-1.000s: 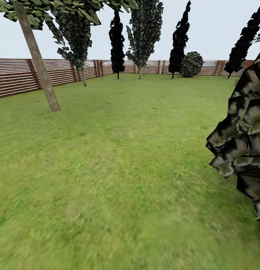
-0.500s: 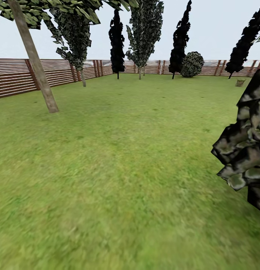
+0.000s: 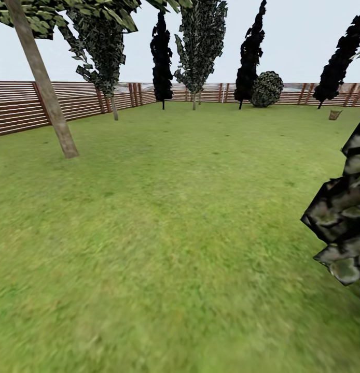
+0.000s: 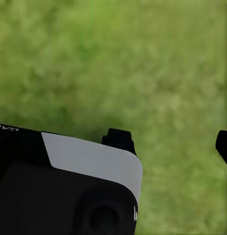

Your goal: Take the three Easter eggs out of the wicker basket on the lawn in the garden, then place them on the lawn next to a single tree (choose any tree) so that all three eggs are next to the same tree and none are left in the basket.

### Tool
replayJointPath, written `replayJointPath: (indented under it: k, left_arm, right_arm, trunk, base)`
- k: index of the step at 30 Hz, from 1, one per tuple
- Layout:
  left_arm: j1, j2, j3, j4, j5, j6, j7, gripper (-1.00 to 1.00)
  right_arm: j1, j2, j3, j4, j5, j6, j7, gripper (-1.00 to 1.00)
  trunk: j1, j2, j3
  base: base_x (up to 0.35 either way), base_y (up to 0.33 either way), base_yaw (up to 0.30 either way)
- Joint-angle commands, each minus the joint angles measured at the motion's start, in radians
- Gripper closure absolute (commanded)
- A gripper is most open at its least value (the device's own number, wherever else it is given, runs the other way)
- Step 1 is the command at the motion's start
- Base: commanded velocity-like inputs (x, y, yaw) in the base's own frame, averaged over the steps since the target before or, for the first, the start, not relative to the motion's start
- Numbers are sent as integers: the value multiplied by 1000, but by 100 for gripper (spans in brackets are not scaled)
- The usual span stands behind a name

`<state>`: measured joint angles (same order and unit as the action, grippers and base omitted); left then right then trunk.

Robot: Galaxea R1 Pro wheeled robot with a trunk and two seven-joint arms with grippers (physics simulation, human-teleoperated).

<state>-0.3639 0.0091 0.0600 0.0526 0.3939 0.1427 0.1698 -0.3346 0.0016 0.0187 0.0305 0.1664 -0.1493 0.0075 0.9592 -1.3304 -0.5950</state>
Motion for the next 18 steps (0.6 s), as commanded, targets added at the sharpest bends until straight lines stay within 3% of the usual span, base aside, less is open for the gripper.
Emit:
replayJointPath:
  k: [1, 18]
  left_arm:
    - [-1, 0, 6, 1, -1, 2, 2, -100]
    - [-1, 0, 6, 1, -1, 2, 2, -100]
  right_arm:
    - [-1, 0, 1, 3, 4, -6, 0, -100]
    - [-1, 0, 1, 3, 4, -6, 0, -100]
  trunk:
    - [1, 0, -1]
    - [1, 0, -1]
  base:
    - [326, 0, 0]
    - [326, 0, 0]
